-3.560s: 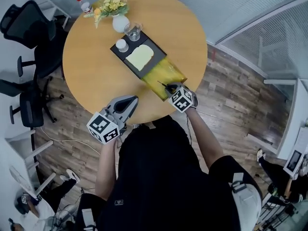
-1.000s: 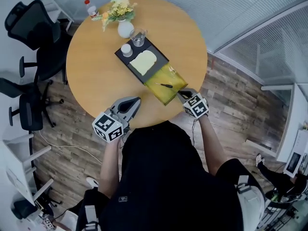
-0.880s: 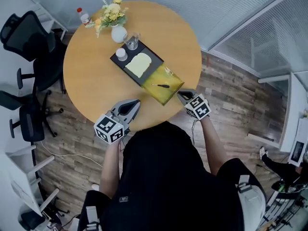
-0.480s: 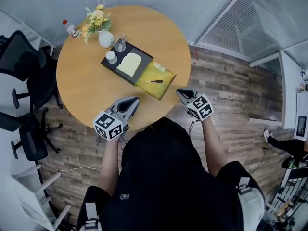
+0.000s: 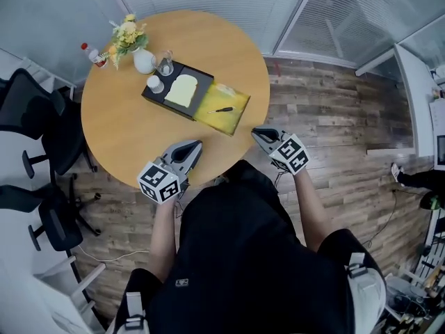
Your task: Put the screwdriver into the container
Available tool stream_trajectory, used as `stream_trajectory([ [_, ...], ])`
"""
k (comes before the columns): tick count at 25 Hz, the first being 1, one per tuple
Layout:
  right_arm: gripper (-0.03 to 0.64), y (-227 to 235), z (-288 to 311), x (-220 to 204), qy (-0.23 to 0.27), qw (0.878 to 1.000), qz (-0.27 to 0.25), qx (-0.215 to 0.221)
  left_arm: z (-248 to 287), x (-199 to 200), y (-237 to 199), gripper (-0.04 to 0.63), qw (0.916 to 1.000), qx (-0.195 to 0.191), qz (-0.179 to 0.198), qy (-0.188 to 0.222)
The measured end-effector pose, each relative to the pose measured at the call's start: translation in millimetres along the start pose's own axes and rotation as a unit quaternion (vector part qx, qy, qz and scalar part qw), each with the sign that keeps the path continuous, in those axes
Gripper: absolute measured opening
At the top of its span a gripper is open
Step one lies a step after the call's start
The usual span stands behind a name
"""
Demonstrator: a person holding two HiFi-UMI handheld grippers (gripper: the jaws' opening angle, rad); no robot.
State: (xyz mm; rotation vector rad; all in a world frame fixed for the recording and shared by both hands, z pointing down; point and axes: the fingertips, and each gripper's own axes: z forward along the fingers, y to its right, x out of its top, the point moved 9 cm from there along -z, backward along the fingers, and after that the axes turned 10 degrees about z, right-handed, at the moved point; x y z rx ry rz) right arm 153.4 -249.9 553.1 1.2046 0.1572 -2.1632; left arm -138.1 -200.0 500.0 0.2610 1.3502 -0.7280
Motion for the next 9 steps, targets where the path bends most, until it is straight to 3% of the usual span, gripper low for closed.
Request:
stream_trajectory([
  [9, 0.014, -14, -8, -11, -0.015, 1.0, 0.003, -0.002, -6, 1, 7, 0.003, 0.9999, -0.012, 0.004, 0.001],
])
